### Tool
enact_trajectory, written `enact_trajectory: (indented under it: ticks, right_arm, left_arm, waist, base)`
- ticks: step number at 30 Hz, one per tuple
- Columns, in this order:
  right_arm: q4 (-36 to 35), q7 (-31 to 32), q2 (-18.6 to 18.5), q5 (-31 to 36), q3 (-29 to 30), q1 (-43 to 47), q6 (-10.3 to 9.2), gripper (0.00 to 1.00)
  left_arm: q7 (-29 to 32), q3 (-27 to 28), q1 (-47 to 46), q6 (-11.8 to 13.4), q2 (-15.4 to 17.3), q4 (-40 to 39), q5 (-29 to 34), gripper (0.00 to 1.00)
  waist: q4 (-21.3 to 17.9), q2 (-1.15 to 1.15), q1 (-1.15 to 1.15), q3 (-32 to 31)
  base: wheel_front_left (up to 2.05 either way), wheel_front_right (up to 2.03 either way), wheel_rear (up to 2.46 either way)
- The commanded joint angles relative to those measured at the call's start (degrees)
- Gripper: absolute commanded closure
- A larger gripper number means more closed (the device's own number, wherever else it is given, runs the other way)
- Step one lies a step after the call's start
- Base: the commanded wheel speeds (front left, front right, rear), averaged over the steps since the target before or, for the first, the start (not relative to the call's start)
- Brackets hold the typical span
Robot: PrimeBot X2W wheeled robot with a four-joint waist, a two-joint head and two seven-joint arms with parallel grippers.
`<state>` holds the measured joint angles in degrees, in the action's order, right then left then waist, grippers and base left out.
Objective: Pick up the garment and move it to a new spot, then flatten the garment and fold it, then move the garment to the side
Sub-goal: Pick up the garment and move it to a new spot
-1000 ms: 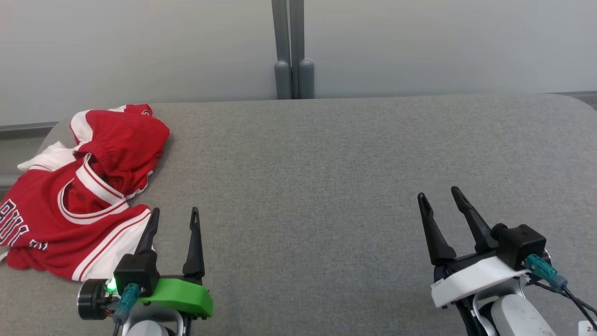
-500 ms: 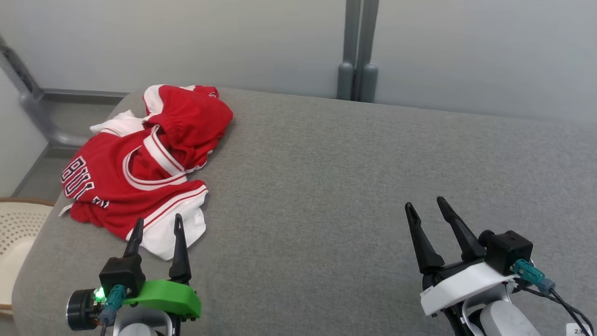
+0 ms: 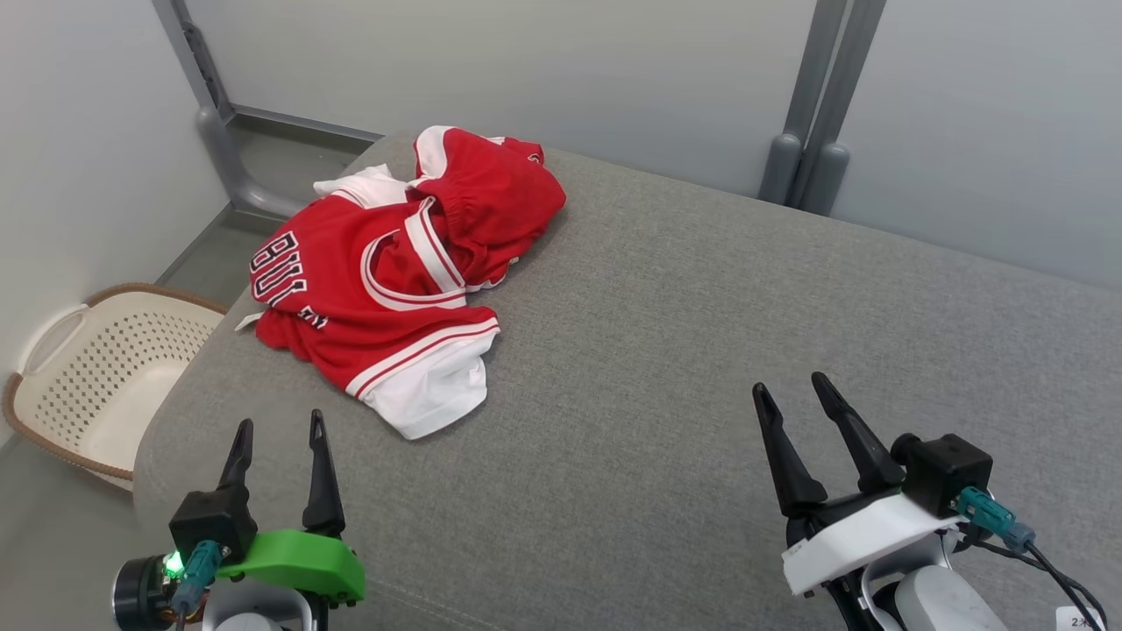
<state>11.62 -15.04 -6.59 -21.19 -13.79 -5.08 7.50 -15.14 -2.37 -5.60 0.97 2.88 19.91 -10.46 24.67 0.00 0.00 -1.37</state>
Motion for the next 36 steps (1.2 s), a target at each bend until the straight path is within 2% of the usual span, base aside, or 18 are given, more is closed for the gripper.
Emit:
enact_trajectory:
  ticks: [1,8,12,20,26,30,36]
  right_arm:
    - [0.2,-0.2,-0.2,-0.4,0.0,-0.5,-0.02,0.0]
    - [0.2,-0.2,-0.4,-0.7,-0.6,-0.7,-0.02,0.0]
    - [-0.2,-0.2,-0.8,-1.0,-0.7,-0.8,-0.02,0.0]
    - [-0.5,-0.2,-1.5,-1.1,-1.6,-2.0,-0.02,0.0]
    - [-1.1,-0.2,-2.7,-1.5,-2.3,-4.4,-0.02,0.0]
    - [-1.5,-0.2,-3.4,-1.7,-2.5,-5.9,-0.02,0.0]
    - [-2.3,-0.2,-4.1,-2.1,-3.1,-8.5,-0.02,0.0]
  left_arm:
    - [0.0,0.1,0.4,-0.2,0.3,-0.2,-0.2,0.0]
    - [0.1,0.4,-0.7,-0.9,0.7,0.5,-1.2,0.0]
    - [2.9,1.0,-2.7,-2.2,2.0,0.1,-2.8,0.0]
    - [14.6,1.2,-8.7,-4.0,5.2,-1.6,-5.3,0.0]
    - [22.1,2.8,-14.6,-5.0,7.9,-0.7,-8.4,0.0]
    - [26.4,3.9,-19.0,-5.9,10.7,1.5,-10.4,0.0]
    - [35.0,4.7,-24.5,-6.9,15.3,9.3,-13.4,0.0]
  waist:
    - [1.0,0.0,0.0,0.1]
    - [0.0,0.0,0.0,0.3]
    - [-1.3,0.0,0.0,0.7]
    - [-5.5,0.0,0.0,2.5]
    - [-10.7,0.0,0.0,6.0]
    - [-14.3,0.0,0.0,8.8]
    - [-19.9,0.0,0.0,12.8]
  base:
    - [0.0,0.0,0.0]
    - [0.0,0.0,0.0]
    - [0.0,0.0,0.0]
    - [0.0,0.0,0.0]
    - [0.0,0.0,0.0]
    - [0.0,0.0,0.0]
    - [0.0,0.0,0.0]
